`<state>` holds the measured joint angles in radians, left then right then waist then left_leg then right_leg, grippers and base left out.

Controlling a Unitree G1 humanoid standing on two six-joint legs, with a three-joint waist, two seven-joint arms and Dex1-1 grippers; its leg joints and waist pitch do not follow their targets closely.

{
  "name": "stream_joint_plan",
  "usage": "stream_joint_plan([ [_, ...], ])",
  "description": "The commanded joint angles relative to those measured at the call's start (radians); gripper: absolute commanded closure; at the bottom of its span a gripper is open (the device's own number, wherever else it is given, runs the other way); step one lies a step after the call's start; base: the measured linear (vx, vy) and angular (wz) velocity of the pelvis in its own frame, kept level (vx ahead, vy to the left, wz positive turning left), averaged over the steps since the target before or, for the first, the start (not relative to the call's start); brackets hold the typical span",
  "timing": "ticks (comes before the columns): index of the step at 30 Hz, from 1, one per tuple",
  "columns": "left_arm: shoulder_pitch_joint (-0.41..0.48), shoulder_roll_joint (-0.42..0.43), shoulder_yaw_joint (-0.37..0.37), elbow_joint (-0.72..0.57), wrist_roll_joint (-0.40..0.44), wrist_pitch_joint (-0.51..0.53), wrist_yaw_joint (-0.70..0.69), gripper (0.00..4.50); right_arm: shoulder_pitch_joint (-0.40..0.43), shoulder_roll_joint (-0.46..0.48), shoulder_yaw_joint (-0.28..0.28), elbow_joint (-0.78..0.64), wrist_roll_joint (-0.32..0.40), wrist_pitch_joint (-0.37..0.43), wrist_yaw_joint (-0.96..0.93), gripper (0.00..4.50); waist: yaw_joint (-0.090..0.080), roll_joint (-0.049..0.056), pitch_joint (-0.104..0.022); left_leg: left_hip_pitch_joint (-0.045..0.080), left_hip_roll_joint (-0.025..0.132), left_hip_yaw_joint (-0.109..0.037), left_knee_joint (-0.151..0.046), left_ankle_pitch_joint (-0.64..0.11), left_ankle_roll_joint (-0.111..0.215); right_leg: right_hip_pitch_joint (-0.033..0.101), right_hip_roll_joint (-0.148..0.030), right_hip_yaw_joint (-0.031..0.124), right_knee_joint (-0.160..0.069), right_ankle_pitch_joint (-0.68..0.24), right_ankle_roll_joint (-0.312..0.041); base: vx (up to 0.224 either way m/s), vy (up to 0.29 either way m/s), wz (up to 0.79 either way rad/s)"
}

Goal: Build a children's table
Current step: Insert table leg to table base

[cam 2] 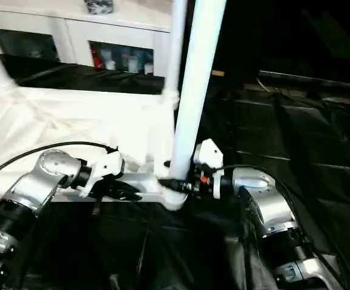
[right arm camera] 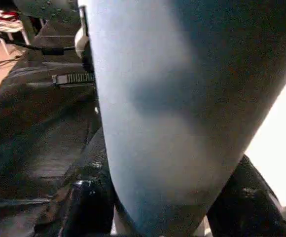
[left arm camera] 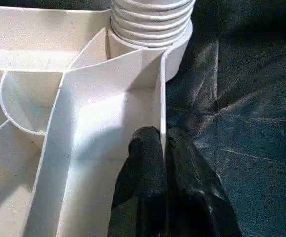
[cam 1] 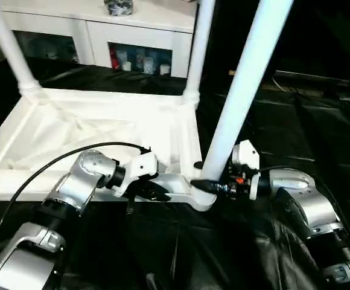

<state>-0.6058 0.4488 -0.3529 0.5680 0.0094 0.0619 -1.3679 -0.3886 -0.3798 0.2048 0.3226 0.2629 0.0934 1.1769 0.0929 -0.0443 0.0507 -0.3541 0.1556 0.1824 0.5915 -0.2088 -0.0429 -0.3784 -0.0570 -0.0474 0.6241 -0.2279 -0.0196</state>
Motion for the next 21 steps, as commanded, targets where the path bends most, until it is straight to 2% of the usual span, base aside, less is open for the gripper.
stream_joint_plan([
  [1, -0.053, -0.012, 0.011, 0.006, -0.008, -0.007, 0.035, 4.50, 0.039, 0.009, 0.066, 0.109, -0.058, 0.036, 0.009, 2.62, 0.003, 0.013, -0.048, 0.010, 0.092, -0.034, -0.079, -0.160, 0.047, 0.040, -0.114, 0.058, -0.074, -0.063, -0.281, 0.000, 0.000, 0.00],
  [2, -0.061, -0.023, 0.019, 0.018, 0.006, 0.009, 0.081, 4.50, 0.018, 0.034, 0.040, 0.144, -0.063, 0.039, -0.044, 2.62, 0.000, 0.014, -0.044, 0.011, 0.091, -0.034, -0.082, -0.183, 0.037, 0.037, -0.114, 0.059, -0.078, -0.099, -0.281, 0.000, 0.000, 0.00],
  [3, -0.069, -0.038, 0.030, 0.027, 0.017, 0.031, 0.133, 4.50, -0.009, 0.060, 0.013, 0.188, -0.075, 0.035, -0.120, 2.62, 0.000, 0.015, -0.040, 0.017, 0.091, -0.035, -0.084, -0.227, 0.020, 0.032, -0.116, 0.060, -0.087, -0.170, -0.276, 0.000, 0.000, 0.00],
  [4, -0.075, -0.048, 0.036, 0.032, 0.023, 0.045, 0.160, 4.50, -0.025, 0.073, -0.001, 0.217, -0.083, 0.030, -0.166, 2.62, -0.002, 0.016, -0.040, 0.020, 0.092, -0.036, -0.085, -0.244, 0.006, 0.031, -0.118, 0.060, -0.087, -0.205, -0.276, 0.000, 0.000, 0.00],
  [5, -0.078, -0.054, 0.040, 0.034, 0.026, 0.053, 0.176, 4.50, -0.036, 0.080, -0.007, 0.236, -0.091, 0.028, -0.199, 2.62, -0.002, 0.014, -0.039, 0.020, 0.090, -0.039, -0.086, -0.266, -0.011, 0.032, -0.119, 0.060, -0.095, -0.277, -0.255, 0.000, 0.000, 0.00],
  [6, -0.082, -0.059, 0.042, 0.037, 0.035, 0.054, 0.196, 4.50, -0.049, 0.087, -0.014, 0.263, -0.104, 0.024, -0.245, 2.62, -0.003, 0.013, -0.039, 0.019, 0.091, -0.041, -0.087, -0.266, -0.017, 0.033, -0.121, 0.061, -0.095, -0.296, -0.246, 0.000, 0.000, 0.00],
  [7, -0.090, -0.071, 0.046, 0.035, 0.043, 0.072, 0.227, 4.50, -0.073, 0.103, -0.031, 0.306, -0.114, 0.025, -0.320, 2.62, -0.003, 0.019, -0.038, 0.016, 0.090, -0.043, -0.089, -0.263, -0.021, 0.033, -0.122, 0.061, -0.096, -0.309, -0.238, 0.000, 0.000, 0.00],
  [8, -0.095, -0.085, 0.053, 0.029, 0.045, 0.096, 0.257, 4.50, -0.090, 0.118, -0.050, 0.339, -0.116, 0.031, -0.381, 2.62, -0.011, 0.019, -0.038, 0.009, 0.090, -0.048, -0.094, -0.265, -0.036, 0.037, -0.119, 0.058, -0.095, -0.331, -0.215, 0.000, 0.000, 0.00],
  [9, -0.099, -0.102, 0.061, 0.017, 0.046, 0.119, 0.292, 4.50, -0.107, 0.134, -0.070, 0.368, -0.112, 0.043, -0.437, 2.62, -0.014, 0.021, -0.039, 0.008, 0.090, -0.049, -0.096, -0.268, -0.042, 0.036, -0.120, 0.058, -0.094, -0.335, -0.213, 0.000, 0.000, 0.00],
  [10, -0.103, -0.130, 0.067, -0.009, 0.050, 0.164, 0.341, 4.50, -0.131, 0.157, -0.095, 0.410, -0.104, 0.063, -0.508, 2.62, -0.017, 0.018, -0.041, 0.010, 0.089, -0.049, -0.094, -0.270, -0.047, 0.034, -0.119, 0.058, -0.097, -0.336, -0.207, 0.000, 0.000, 0.00],
  [11, -0.104, -0.136, 0.066, -0.017, 0.052, 0.174, 0.351, 4.50, -0.137, 0.162, -0.100, 0.421, -0.104, 0.067, -0.524, 2.62, -0.015, 0.019, -0.045, 0.013, 0.088, -0.045, -0.089, -0.243, -0.040, 0.034, -0.119, 0.062, -0.095, -0.285, -0.216, 0.000, 0.000, 0.00],
  [13, -0.107, -0.166, 0.067, -0.031, 0.066, 0.210, 0.408, 4.50, -0.156, 0.180, -0.104, 0.457, -0.115, 0.073, -0.577, 2.62, -0.015, 0.017, -0.048, 0.008, 0.086, -0.042, -0.085, -0.198, -0.025, 0.038, -0.118, 0.063, -0.088, -0.202, -0.232, 0.000, 0.000, 0.00],
  [14, -0.109, -0.183, 0.069, -0.036, 0.071, 0.228, 0.441, 4.50, -0.163, 0.187, -0.105, 0.473, -0.123, 0.069, -0.598, 2.62, -0.015, 0.016, -0.049, 0.009, 0.084, -0.036, -0.080, -0.162, -0.004, 0.036, -0.110, 0.060, -0.084, -0.122, -0.247, 0.000, 0.000, 0.00],
  [15, -0.110, -0.190, 0.070, -0.037, 0.073, 0.234, 0.453, 4.50, -0.165, 0.190, -0.105, 0.479, -0.126, 0.067, -0.606, 2.62, -0.015, 0.016, -0.049, 0.009, 0.083, -0.034, -0.078, -0.156, 0.001, 0.036, -0.110, 0.060, -0.081, -0.106, -0.254, 0.000, 0.000, 0.00],
  [16, -0.112, -0.241, 0.073, -0.045, 0.080, 0.275, 0.526, 4.50, -0.185, 0.219, -0.119, 0.523, -0.126, 0.069, -0.658, 2.62, -0.015, 0.016, -0.052, 0.006, 0.084, -0.034, -0.076, -0.140, 0.009, 0.040, -0.113, 0.060, -0.077, -0.077, -0.267, 0.000, 0.000, 0.00],
  [18, -0.113, -0.259, 0.073, -0.044, 0.081, 0.283, 0.546, 4.50, -0.190, 0.229, -0.121, 0.535, -0.125, 0.068, -0.670, 2.62, -0.010, 0.016, -0.051, 0.008, 0.082, -0.033, -0.075, -0.122, 0.019, 0.040, -0.110, 0.057, -0.079, -0.061, -0.271, 0.000, 0.000, 0.00],
  [21, -0.115, -0.292, 0.062, -0.025, 0.091, 0.273, 0.576, 4.50, -0.193, 0.254, -0.114, 0.556, -0.131, 0.060, -0.687, 2.62, -0.008, 0.015, -0.050, 0.008, 0.086, -0.034, -0.077, -0.133, 0.028, 0.040, -0.110, 0.055, -0.079, -0.063, -0.266, 0.000, 0.000, 0.00],
])
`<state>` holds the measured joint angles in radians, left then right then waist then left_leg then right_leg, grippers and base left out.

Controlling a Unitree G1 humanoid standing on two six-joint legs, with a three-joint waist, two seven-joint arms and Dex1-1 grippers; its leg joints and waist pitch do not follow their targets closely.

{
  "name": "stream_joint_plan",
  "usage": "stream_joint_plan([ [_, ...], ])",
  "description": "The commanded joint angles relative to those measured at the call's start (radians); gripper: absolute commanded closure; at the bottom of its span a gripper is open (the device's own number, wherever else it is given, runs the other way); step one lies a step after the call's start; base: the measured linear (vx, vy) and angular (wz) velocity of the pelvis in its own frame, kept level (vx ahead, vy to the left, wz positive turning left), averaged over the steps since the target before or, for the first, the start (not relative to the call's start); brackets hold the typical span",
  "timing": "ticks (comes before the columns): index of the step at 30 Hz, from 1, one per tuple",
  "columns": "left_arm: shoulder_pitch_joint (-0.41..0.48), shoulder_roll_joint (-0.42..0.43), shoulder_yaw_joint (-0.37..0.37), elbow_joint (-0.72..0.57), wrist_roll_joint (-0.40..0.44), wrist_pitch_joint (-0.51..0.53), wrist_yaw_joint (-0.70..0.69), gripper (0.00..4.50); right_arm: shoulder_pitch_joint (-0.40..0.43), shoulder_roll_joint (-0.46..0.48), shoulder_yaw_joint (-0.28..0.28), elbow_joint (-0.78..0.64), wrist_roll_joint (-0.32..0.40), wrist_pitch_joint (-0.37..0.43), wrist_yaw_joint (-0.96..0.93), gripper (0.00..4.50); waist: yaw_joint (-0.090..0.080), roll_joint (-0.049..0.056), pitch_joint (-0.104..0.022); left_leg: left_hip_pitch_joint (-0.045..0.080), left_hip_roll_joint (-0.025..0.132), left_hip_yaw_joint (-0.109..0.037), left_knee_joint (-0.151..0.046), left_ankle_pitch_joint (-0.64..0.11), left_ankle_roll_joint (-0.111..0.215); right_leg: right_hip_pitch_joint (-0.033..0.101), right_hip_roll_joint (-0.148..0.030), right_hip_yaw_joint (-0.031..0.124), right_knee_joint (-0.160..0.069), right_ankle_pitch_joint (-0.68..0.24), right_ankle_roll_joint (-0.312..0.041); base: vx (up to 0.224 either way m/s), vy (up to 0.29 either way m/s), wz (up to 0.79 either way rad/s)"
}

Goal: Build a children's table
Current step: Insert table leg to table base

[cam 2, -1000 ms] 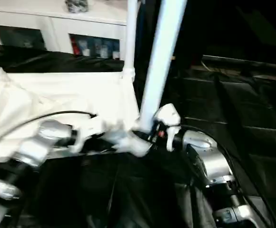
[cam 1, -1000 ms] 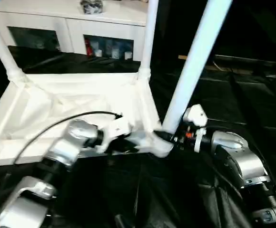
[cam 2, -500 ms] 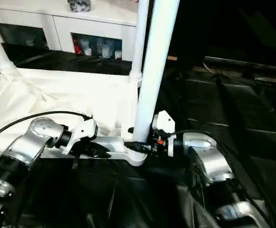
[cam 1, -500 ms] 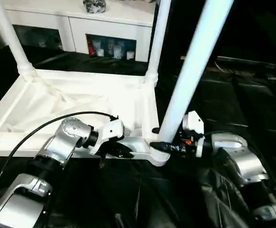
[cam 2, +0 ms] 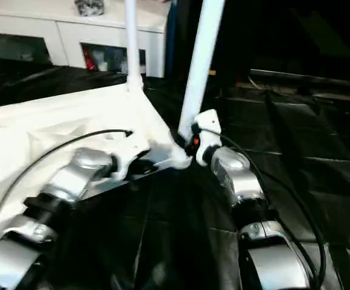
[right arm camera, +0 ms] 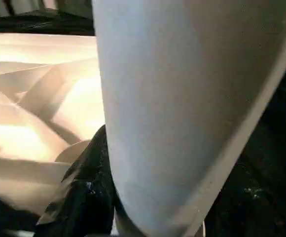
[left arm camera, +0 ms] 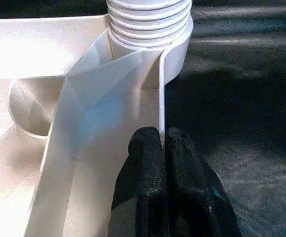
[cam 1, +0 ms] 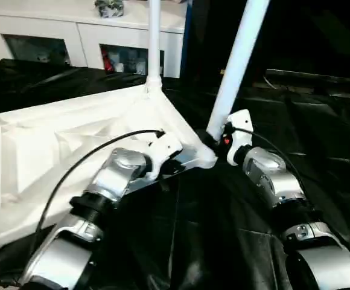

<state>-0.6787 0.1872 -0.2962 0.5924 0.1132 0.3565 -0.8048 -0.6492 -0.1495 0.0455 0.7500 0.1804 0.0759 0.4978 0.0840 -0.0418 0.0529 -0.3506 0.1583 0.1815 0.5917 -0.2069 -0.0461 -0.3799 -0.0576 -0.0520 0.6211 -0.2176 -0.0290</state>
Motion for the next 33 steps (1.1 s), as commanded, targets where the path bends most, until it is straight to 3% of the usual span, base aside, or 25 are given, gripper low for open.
stream_joint_plan([
  [1, -0.043, -0.032, 0.003, -0.052, -0.013, -0.018, 0.018, 4.50, 0.062, 0.030, 0.043, 0.139, -0.050, 0.074, -0.015, 2.62, 0.002, 0.014, -0.052, 0.006, 0.084, -0.033, -0.079, -0.146, 0.030, 0.040, -0.109, 0.059, -0.077, -0.084, -0.254, 0.000, 0.000, 0.00],
  [6, -0.039, -0.021, -0.013, -0.058, 0.001, -0.029, 0.020, 4.50, 0.046, 0.046, 0.022, 0.161, -0.049, 0.083, -0.053, 2.62, -0.004, 0.015, -0.047, 0.007, 0.084, -0.035, -0.086, -0.211, 0.007, 0.036, -0.111, 0.062, -0.088, -0.189, -0.231, 0.000, 0.000, 0.00],
  [9, -0.034, -0.015, -0.016, -0.053, 0.004, -0.043, 0.012, 4.50, 0.046, 0.045, 0.031, 0.151, -0.059, 0.046, -0.027, 2.62, -0.006, 0.014, -0.046, 0.008, 0.084, -0.036, -0.086, -0.226, 0.001, 0.034, -0.113, 0.063, -0.092, -0.223, -0.218, 0.000, 0.000, 0.00],
  [11, -0.029, -0.012, -0.018, -0.057, 0.003, -0.050, 0.004, 4.50, 0.050, 0.046, 0.028, 0.133, -0.042, 0.035, 0.010, 2.06, -0.007, 0.014, -0.049, 0.005, 0.085, -0.036, -0.086, -0.206, 0.006, 0.036, -0.111, 0.063, -0.087, -0.179, -0.221, 0.000, 0.000, 0.00],
  [15, -0.025, -0.006, -0.023, -0.058, 0.001, -0.064, -0.010, 4.50, 0.058, 0.046, 0.026, 0.092, -0.018, 0.032, 0.078, 1.87, -0.002, 0.013, -0.054, 0.001, 0.083, -0.033, -0.079, -0.137, 0.034, 0.042, -0.111, 0.062, -0.076, -0.055, -0.245, 0.000, 0.000, 0.00],
  [17, -0.022, -0.002, -0.025, -0.060, 0.001, -0.061, -0.018, 4.50, 0.064, 0.043, 0.037, 0.075, -0.020, 0.030, 0.112, 1.55, 0.001, 0.015, -0.055, 0.002, 0.084, -0.032, -0.077, -0.104, 0.051, 0.043, -0.110, 0.058, -0.070, 0.003, -0.261, 0.000, 0.000, 0.00],
  [22, -0.011, 0.012, -0.032, -0.066, -0.005, -0.079, -0.059, 4.50, 0.087, 0.019, 0.062, 0.011, -0.026, 0.029, 0.169, 1.30, 0.001, 0.016, -0.055, 0.006, 0.087, -0.030, -0.076, -0.110, 0.058, 0.042, -0.111, 0.056, -0.072, -0.002, -0.271, 0.000, 0.000, 0.00],
  [23, -0.008, 0.018, -0.036, -0.066, -0.005, -0.086, -0.073, 4.50, 0.094, 0.010, 0.066, -0.010, -0.025, 0.029, 0.189, 1.30, 0.005, 0.021, -0.053, 0.006, 0.087, -0.030, -0.077, -0.116, 0.056, 0.043, -0.111, 0.055, -0.074, -0.014, -0.267, 0.000, 0.000, 0.00],
  [28, 0.008, 0.042, -0.047, -0.078, -0.019, -0.118, -0.136, 4.50, 0.127, -0.045, 0.081, -0.085, -0.023, 0.018, 0.291, 1.30, 0.004, 0.023, -0.053, 0.003, 0.088, -0.029, -0.076, -0.119, 0.056, 0.046, -0.111, 0.053, -0.073, -0.002, -0.269, 0.000, 0.000, 0.00],
  [31, 0.038, 0.071, -0.072, -0.097, -0.052, -0.198, -0.260, 4.50, 0.165, -0.118, 0.109, -0.138, -0.028, -0.007, 0.426, 1.30, 0.007, 0.020, -0.054, 0.001, 0.088, -0.028, -0.073, -0.107, 0.071, 0.049, -0.113, 0.053, -0.073, 0.005, -0.269, 0.000, 0.000, 0.00],
  [33, 0.049, 0.084, -0.080, -0.105, -0.065, -0.191, -0.304, 4.50, 0.185, -0.147, 0.121, -0.172, -0.013, -0.009, 0.498, 1.30, 0.011, 0.023, -0.054, 0.003, 0.090, -0.027, -0.072, -0.100, 0.078, 0.046, -0.113, 0.052, -0.071, 0.010, -0.273, 0.000, 0.000, 0.00],
])
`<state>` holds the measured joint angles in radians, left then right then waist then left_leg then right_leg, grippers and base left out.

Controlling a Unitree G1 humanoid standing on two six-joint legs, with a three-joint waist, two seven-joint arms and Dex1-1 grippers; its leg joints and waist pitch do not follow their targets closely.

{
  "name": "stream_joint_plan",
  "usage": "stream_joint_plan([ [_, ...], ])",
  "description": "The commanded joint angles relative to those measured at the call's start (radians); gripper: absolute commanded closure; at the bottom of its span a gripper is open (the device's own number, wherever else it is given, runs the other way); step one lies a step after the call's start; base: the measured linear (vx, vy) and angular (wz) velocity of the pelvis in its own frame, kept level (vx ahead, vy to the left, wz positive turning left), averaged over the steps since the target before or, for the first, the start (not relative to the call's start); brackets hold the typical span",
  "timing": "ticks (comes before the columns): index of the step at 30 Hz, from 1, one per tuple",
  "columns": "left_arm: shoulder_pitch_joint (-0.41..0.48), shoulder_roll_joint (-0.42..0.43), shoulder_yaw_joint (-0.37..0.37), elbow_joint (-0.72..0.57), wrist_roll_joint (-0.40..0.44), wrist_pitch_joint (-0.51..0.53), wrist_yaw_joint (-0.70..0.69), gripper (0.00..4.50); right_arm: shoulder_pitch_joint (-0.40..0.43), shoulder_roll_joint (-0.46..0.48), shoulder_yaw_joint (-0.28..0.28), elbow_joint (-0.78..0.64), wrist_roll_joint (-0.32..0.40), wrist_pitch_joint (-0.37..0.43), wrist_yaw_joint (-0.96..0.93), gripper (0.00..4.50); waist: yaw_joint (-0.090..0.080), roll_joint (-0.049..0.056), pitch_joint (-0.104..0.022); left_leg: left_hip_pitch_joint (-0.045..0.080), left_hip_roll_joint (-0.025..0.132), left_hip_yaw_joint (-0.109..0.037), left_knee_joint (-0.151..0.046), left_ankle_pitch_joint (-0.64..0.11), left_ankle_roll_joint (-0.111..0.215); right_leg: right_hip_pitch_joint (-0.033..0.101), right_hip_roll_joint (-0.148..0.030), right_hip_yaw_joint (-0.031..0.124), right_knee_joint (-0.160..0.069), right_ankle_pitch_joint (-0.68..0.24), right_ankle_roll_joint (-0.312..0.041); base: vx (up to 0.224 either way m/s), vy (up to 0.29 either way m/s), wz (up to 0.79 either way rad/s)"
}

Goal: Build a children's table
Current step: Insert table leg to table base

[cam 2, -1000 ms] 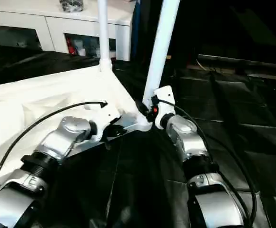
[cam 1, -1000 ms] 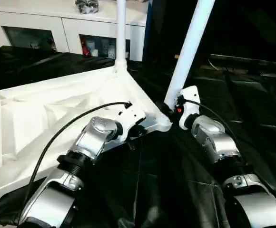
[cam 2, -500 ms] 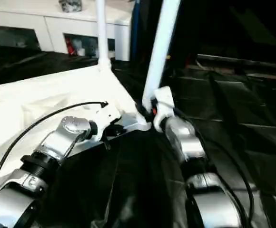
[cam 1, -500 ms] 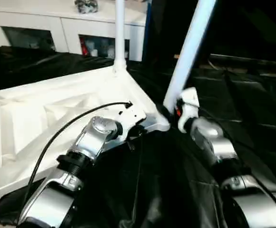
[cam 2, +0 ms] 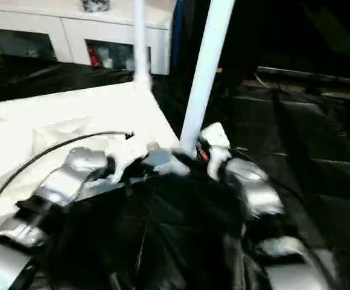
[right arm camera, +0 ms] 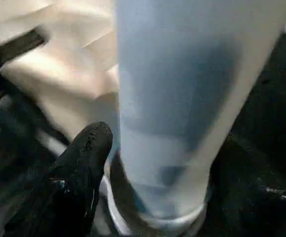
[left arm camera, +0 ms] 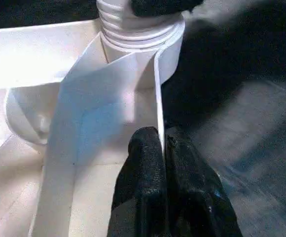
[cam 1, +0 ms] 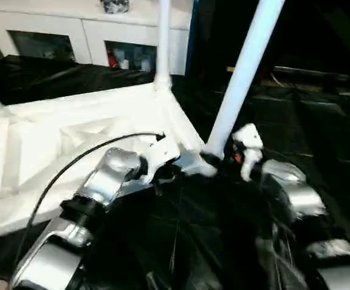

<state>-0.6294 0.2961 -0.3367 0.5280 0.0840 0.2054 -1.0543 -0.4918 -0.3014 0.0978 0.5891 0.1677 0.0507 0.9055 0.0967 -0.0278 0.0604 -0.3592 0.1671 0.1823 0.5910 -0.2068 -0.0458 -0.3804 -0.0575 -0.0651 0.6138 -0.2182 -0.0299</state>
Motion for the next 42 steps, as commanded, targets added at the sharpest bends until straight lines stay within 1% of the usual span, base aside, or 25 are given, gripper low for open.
stream_joint_plan([
  [1, 0.001, -0.020, -0.043, -0.041, -0.038, -0.052, -0.068, 4.50, 0.033, -0.003, 0.072, -0.021, 0.003, 0.019, 0.106, 1.30, 0.000, 0.004, -0.062, 0.012, 0.083, -0.027, -0.071, -0.089, 0.084, 0.047, -0.111, 0.063, -0.061, 0.022, -0.277, 0.000, 0.000, 0.00],
  [3, 0.004, -0.013, -0.047, -0.040, -0.040, -0.071, -0.087, 4.50, 0.040, -0.014, 0.077, -0.037, 0.009, 0.024, 0.130, 1.30, 0.006, 0.008, -0.060, 0.012, 0.083, -0.026, -0.071, -0.090, 0.085, 0.045, -0.110, 0.062, -0.062, 0.006, -0.278, 0.000, 0.000, 0.00],
  [4, 0.009, -0.001, -0.054, -0.039, -0.043, -0.094, -0.116, 4.50, 0.053, -0.038, 0.094, -0.058, 0.005, 0.032, 0.165, 1.30, 0.010, 0.006, -0.060, 0.012, 0.083, -0.026, -0.071, -0.091, 0.083, 0.048, -0.110, 0.061, -0.063, -0.001, -0.273, 0.000, 0.000, 0.00],
  [5, 0.016, 0.014, -0.061, -0.044, -0.051, -0.111, -0.158, 4.50, 0.065, -0.060, 0.108, -0.077, 0.002, 0.038, 0.200, 1.30, 0.011, 0.004, -0.060, 0.012, 0.084, -0.025, -0.071, -0.094, 0.084, 0.046, -0.111, 0.061, -0.062, -0.012, -0.269, 0.000, 0.000, 0.00],
  [7, 0.021, 0.024, -0.065, -0.047, -0.056, -0.119, -0.186, 4.50, 0.072, -0.075, 0.116, -0.089, 0.000, 0.042, 0.221, 1.30, 0.018, 0.007, -0.059, 0.012, 0.085, -0.023, -0.070, -0.100, 0.084, 0.045, -0.111, 0.061, -0.062, -0.026, -0.262, 0.000, 0.000, 0.00],
  [9, 0.033, 0.045, -0.069, -0.064, -0.074, -0.129, -0.248, 4.50, 0.088, -0.102, 0.131, -0.121, 0.002, 0.049, 0.274, 1.30, 0.019, 0.006, -0.060, 0.013, 0.086, -0.019, -0.070, -0.102, 0.080, 0.042, -0.110, 0.060, -0.062, -0.033, -0.259, 0.000, 0.000, 0.00],
  [10, 0.034, 0.046, -0.069, -0.065, -0.075, -0.130, -0.251, 4.50, 0.089, -0.103, 0.132, -0.123, 0.003, 0.050, 0.278, 1.54, 0.020, 0.006, -0.060, 0.013, 0.086, -0.018, -0.070, -0.102, 0.078, 0.043, -0.110, 0.060, -0.062, -0.035, -0.258, 0.000, 0.000, 0.00],
  [11, 0.037, 0.052, -0.069, -0.071, -0.079, -0.132, -0.267, 4.50, 0.095, -0.112, 0.136, -0.137, 0.006, 0.056, 0.301, 1.62, 0.019, 0.007, -0.061, 0.011, 0.087, -0.017, -0.070, -0.099, 0.077, 0.043, -0.110, 0.060, -0.060, -0.032, -0.257, 0.000, 0.000, 0.00],
  [16, 0.042, 0.066, -0.070, -0.068, -0.078, -0.146, -0.291, 4.50, 0.109, -0.120, 0.144, -0.158, 0.004, 0.062, 0.327, 1.76, 0.022, 0.008, -0.063, 0.013, 0.087, -0.017, -0.069, -0.091, 0.074, 0.042, -0.110, 0.059, -0.058, -0.022, -0.257, 0.000, 0.000, 0.00],
  [20, 0.040, 0.066, -0.064, -0.051, -0.071, -0.159, -0.283, 4.50, 0.119, -0.120, 0.152, -0.171, 0.014, 0.076, 0.332, 1.76, 0.023, 0.005, -0.063, 0.012, 0.085, -0.016, -0.067, -0.082, 0.077, 0.043, -0.111, 0.059, -0.057, -0.017, -0.257, 0.000, 0.000, 0.00],
  [25, 0.040, 0.054, -0.051, -0.038, -0.072, -0.153, -0.257, 4.50, 0.129, -0.101, 0.143, -0.175, 0.023, 0.094, 0.310, 1.76, 0.026, 0.005, -0.064, 0.012, 0.085, -0.016, -0.066, -0.074, 0.077, 0.043, -0.110, 0.058, -0.056, -0.022, -0.252, 0.000, 0.000, 0.00],
  [26, 0.015, 0.001, -0.023, 0.013, -0.046, -0.111, -0.124, 4.50, 0.102, -0.023, 0.089, -0.085, -0.010, 0.084, 0.107, 1.76, 0.022, 0.002, -0.064, 0.012, 0.085, -0.015, -0.066, -0.072, 0.078, 0.038, -0.110, 0.060, -0.055, -0.020, -0.255, 0.000, 0.000, 0.00],
  [27, 0.013, -0.002, -0.021, 0.016, -0.044, -0.109, -0.116, 4.50, 0.100, -0.018, 0.085, -0.080, -0.012, 0.083, 0.095, 1.76, 0.016, 0.002, -0.058, 0.014, 0.081, -0.019, -0.071, -0.111, 0.049, 0.039, -0.115, 0.059, -0.068, -0.102, -0.252, 0.000, 0.000, 0.00],
  [28, 0.006, -0.018, -0.014, 0.031, -0.036, -0.099, -0.078, 4.50, 0.092, 0.004, 0.070, -0.054, -0.023, 0.078, 0.036, 1.76, 0.016, 0.002, -0.058, 0.014, 0.081, -0.019, -0.071, -0.111, 0.049, 0.039, -0.115, 0.059, -0.068, -0.102, -0.252, 0.000, 0.000, 0.00],
  [29, -0.020, -0.063, 0.003, 0.067, -0.021, -0.072, 0.018, 4.50, 0.061, 0.063, 0.023, 0.025, -0.027, 0.081, -0.116, 1.77, 0.010, 0.002, -0.055, 0.020, 0.080, -0.018, -0.073, -0.150, 0.021, 0.035, -0.117, 0.062, -0.079, -0.194, -0.234, 0.000, 0.000, 0.00],
  [30, -0.028, -0.077, 0.007, 0.077, -0.016, -0.064, 0.046, 4.50, 0.050, 0.081, 0.009, 0.049, -0.026, 0.083, -0.160, 1.77, 0.007, 0.005, -0.053, 0.020, 0.081, -0.021, -0.076, -0.164, 0.007, 0.033, -0.116, 0.062, -0.079, -0.224, -0.229, 0.000, 0.000, 0.00],
  [31, -0.030, -0.079, 0.007, 0.079, -0.016, -0.063, 0.050, 4.50, 0.049, 0.083, 0.007, 0.052, -0.026, 0.083, -0.166, 1.77, 0.002, 0.003, -0.054, 0.018, 0.080, -0.026, -0.080, -0.185, -0.006, 0.040, -0.119, 0.060, -0.085, -0.279, -0.212, 0.000, 0.000, 0.00],
  [32, -0.041, -0.097, 0.013, 0.093, -0.010, -0.054, 0.088, 4.50, 0.035, 0.107, -0.011, 0.084, -0.023, 0.088, -0.226, 1.77, 0.000, 0.003, -0.056, 0.018, 0.080, -0.024, -0.078, -0.179, -0.006, 0.038, -0.117, 0.062, -0.086, -0.272, -0.202, 0.000, 0.000, 0.00],
  [33, -0.057, -0.125, 0.023, 0.111, -0.009, -0.036, 0.133, 4.50, 0.015, 0.140, -0.034, 0.126, -0.020, 0.090, -0.315, 1.77, -0.001, 0.005, -0.054, 0.019, 0.081, -0.024, -0.079, -0.183, -0.006, 0.036, -0.117, 0.063, -0.086, -0.265, -0.200, 0.000, 0.000, 0.00],
  [34, -0.063, -0.137, 0.027, 0.118, -0.008, -0.030, 0.152, 4.50, 0.007, 0.153, -0.039, 0.141, -0.021, 0.088, -0.346, 1.77, -0.003, 0.005, -0.054, 0.022, 0.079, -0.021, -0.079, -0.187, -0.006, 0.032, -0.115, 0.064, -0.087, -0.263, -0.200, 0.000, 0.000, 0.00],
  [35, -0.077, -0.164, 0.031, 0.134, -0.006, -0.020, 0.189, 4.50, -0.009, 0.185, -0.042, 0.173, -0.028, 0.081, -0.412, 1.77, -0.007, 0.006, -0.057, 0.019, 0.077, -0.024, -0.078, -0.182, -0.007, 0.037, -0.116, 0.063, -0.086, -0.260, -0.200, 0.000, 0.000, 0.00],
  [38, -0.081, -0.183, 0.028, 0.146, 0.002, -0.023, 0.200, 4.50, -0.016, 0.215, -0.039, 0.182, -0.036, 0.066, -0.423, 1.77, -0.007, 0.006, -0.058, 0.017, 0.077, -0.022, -0.076, -0.162, 0.005, 0.037, -0.116, 0.064, -0.084, -0.214, -0.203, 0.000, 0.000, 0.00],
  [39, -0.082, -0.191, 0.025, 0.155, 0.011, -0.032, 0.196, 4.50, -0.018, 0.234, -0.039, 0.182, -0.045, 0.042, -0.407, 1.77, -0.006, 0.006, -0.060, 0.014, 0.077, -0.022, -0.075, -0.146, 0.014, 0.040, -0.115, 0.064, -0.080, -0.181, -0.206, 0.000, 0.000, 0.00],
  [40, -0.082, -0.193, 0.025, 0.159, 0.015, -0.035, 0.197, 4.50, -0.020, 0.237, -0.036, 0.184, -0.054, 0.029, -0.401, 1.42, -0.007, 0.006, -0.060, 0.012, 0.077, -0.021, -0.074, -0.133, 0.025, 0.041, -0.114, 0.064, -0.077, -0.149, -0.211, 0.000, 0.000, 0.00],
  [42, -0.083, -0.194, 0.022, 0.161, 0.017, -0.037, 0.200, 4.50, -0.023, 0.239, -0.033, 0.188, -0.059, 0.016, -0.397, 1.07, -0.006, 0.007, -0.061, 0.013, 0.076, -0.020, -0.073, -0.127, 0.035, 0.040, -0.113, 0.062, -0.076, -0.137, -0.217, 0.000, 0.000, 0.00],
])
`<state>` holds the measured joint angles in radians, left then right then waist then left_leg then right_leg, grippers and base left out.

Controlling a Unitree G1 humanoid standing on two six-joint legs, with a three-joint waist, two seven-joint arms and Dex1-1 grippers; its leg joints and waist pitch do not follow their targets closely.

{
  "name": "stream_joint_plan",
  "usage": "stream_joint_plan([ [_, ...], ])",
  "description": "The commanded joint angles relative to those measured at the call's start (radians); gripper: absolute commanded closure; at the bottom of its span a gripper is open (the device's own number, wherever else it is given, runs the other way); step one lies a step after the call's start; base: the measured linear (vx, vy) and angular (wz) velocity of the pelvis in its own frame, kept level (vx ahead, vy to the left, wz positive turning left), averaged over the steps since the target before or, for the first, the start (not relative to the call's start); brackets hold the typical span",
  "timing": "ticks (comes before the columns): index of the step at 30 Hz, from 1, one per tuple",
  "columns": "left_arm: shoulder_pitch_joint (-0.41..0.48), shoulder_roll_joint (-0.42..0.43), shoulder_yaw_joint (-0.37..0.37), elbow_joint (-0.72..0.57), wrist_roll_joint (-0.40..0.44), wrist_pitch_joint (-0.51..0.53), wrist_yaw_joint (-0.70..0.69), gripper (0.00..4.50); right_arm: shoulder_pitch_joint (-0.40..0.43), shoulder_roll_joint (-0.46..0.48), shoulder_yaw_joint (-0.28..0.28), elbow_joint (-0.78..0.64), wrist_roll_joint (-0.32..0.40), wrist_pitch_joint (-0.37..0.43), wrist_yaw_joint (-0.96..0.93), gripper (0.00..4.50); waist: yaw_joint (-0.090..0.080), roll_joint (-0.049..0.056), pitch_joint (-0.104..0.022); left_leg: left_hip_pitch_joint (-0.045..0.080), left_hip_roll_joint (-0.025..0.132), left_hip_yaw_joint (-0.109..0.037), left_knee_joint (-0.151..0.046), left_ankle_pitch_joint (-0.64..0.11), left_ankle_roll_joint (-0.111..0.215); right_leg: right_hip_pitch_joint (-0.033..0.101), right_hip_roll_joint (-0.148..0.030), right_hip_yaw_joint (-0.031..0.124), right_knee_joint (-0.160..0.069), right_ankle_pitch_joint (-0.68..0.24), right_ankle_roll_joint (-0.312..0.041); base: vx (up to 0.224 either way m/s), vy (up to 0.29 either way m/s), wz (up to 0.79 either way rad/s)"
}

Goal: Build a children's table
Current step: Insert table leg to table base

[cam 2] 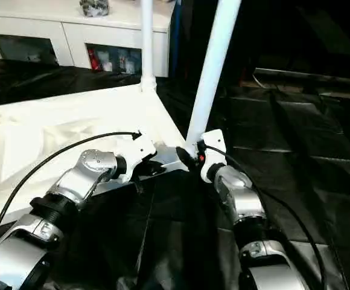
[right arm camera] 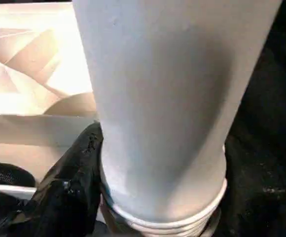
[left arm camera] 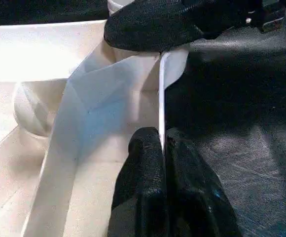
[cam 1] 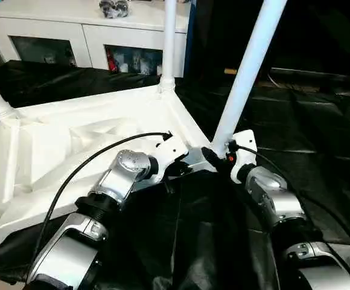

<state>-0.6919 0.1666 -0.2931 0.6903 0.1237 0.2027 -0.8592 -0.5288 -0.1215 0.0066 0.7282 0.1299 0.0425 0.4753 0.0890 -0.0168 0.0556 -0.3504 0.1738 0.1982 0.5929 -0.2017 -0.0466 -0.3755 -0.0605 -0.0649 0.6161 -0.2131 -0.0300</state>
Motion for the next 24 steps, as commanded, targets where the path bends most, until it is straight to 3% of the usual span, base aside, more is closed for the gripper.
stream_joint_plan([
  [1, -0.017, -0.058, -0.025, -0.004, -0.023, -0.043, -0.007, 4.50, 0.016, 0.057, 0.055, 0.039, -0.009, 0.026, 0.059, 1.07, 0.001, -0.004, -0.055, 0.004, 0.069, -0.036, -0.075, -0.137, 0.041, 0.036, -0.110, 0.063, -0.080, -0.151, -0.217, 0.000, 0.000, 0.00],
  [4, -0.006, -0.036, -0.039, -0.010, -0.026, -0.075, -0.048, 4.50, 0.020, 0.027, 0.072, 0.006, 0.002, 0.020, 0.116, 0.63, 0.001, -0.006, -0.056, 0.003, 0.071, -0.035, -0.076, -0.139, 0.048, 0.036, -0.110, 0.062, -0.081, -0.159, -0.214, 0.000, 0.000, 0.00],
  [7, 0.008, -0.023, -0.044, -0.028, -0.037, -0.097, -0.094, 4.50, 0.030, -0.001, 0.078, -0.020, 0.009, 0.019, 0.174, 0.63, 0.003, -0.006, -0.059, 0.000, 0.070, -0.035, -0.073, -0.118, 0.063, 0.039, -0.111, 0.063, -0.077, -0.125, -0.215, 0.000, 0.000, 0.00],
  [8, 0.029, 0.000, -0.050, -0.059, -0.054, -0.110, -0.165, 4.50, 0.051, -0.053, 0.097, -0.063, 0.018, 0.009, 0.294, 0.63, 0.001, -0.008, -0.058, 0.000, 0.071, -0.034, -0.073, -0.108, 0.068, 0.038, -0.110, 0.062, -0.075, -0.110, -0.221, 0.000, 0.000, 0.00],
  [9, 0.029, 0.000, -0.050, -0.059, -0.054, -0.110, -0.165, 4.50, 0.051, -0.053, 0.097, -0.063, 0.018, 0.009, 0.294, 0.63, 0.004, -0.010, -0.060, -0.002, 0.070, -0.036, -0.071, -0.105, 0.075, 0.044, -0.111, 0.061, -0.073, -0.101, -0.222, 0.000, 0.000, 0.00],
  [12, 0.055, 0.038, -0.062, -0.098, -0.070, -0.134, -0.256, 4.50, 0.080, -0.129, 0.123, -0.113, 0.032, -0.005, 0.463, 0.63, 0.012, -0.006, -0.061, -0.001, 0.073, -0.032, -0.067, -0.088, 0.106, 0.039, -0.107, 0.060, -0.068, -0.055, -0.236, 0.000, 0.000, 0.00],
  [14, 0.055, 0.038, -0.062, -0.098, -0.070, -0.134, -0.256, 4.50, 0.080, -0.129, 0.123, -0.113, 0.032, -0.005, 0.463, 0.63, 0.013, -0.005, -0.059, 0.000, 0.075, -0.030, -0.068, -0.097, 0.104, 0.035, -0.106, 0.059, -0.068, -0.063, -0.244, 0.000, 0.000, 0.00],
  [15, 0.067, 0.063, -0.067, -0.118, -0.088, -0.135, -0.315, 4.50, 0.093, -0.175, 0.137, -0.140, 0.045, 0.005, 0.565, 0.63, 0.016, -0.004, -0.059, 0.001, 0.075, -0.031, -0.069, -0.103, 0.100, 0.038, -0.106, 0.058, -0.069, -0.071, -0.244, 0.000, 0.000, 0.00],
  [20, 0.091, 0.118, -0.070, -0.169, -0.127, -0.128, -0.455, 4.50, 0.116, -0.275, 0.200, -0.192, 0.048, 0.022, 0.780, 1.01, 0.028, -0.003, -0.057, 0.000, 0.077, -0.030, -0.068, -0.121, 0.098, 0.036, -0.105, 0.057, -0.070, -0.102, -0.242, 0.000, 0.000, 0.00],
  [24, 0.101, 0.147, -0.077, -0.182, -0.129, -0.131, -0.508, 4.50, 0.118, -0.301, 0.231, -0.203, 0.031, 0.012, 0.841, 1.40, 0.029, -0.002, -0.057, 0.000, 0.078, -0.031, -0.070, -0.128, 0.089, 0.035, -0.106, 0.057, -0.072, -0.128, -0.238, 0.000, 0.000, 0.00],
])
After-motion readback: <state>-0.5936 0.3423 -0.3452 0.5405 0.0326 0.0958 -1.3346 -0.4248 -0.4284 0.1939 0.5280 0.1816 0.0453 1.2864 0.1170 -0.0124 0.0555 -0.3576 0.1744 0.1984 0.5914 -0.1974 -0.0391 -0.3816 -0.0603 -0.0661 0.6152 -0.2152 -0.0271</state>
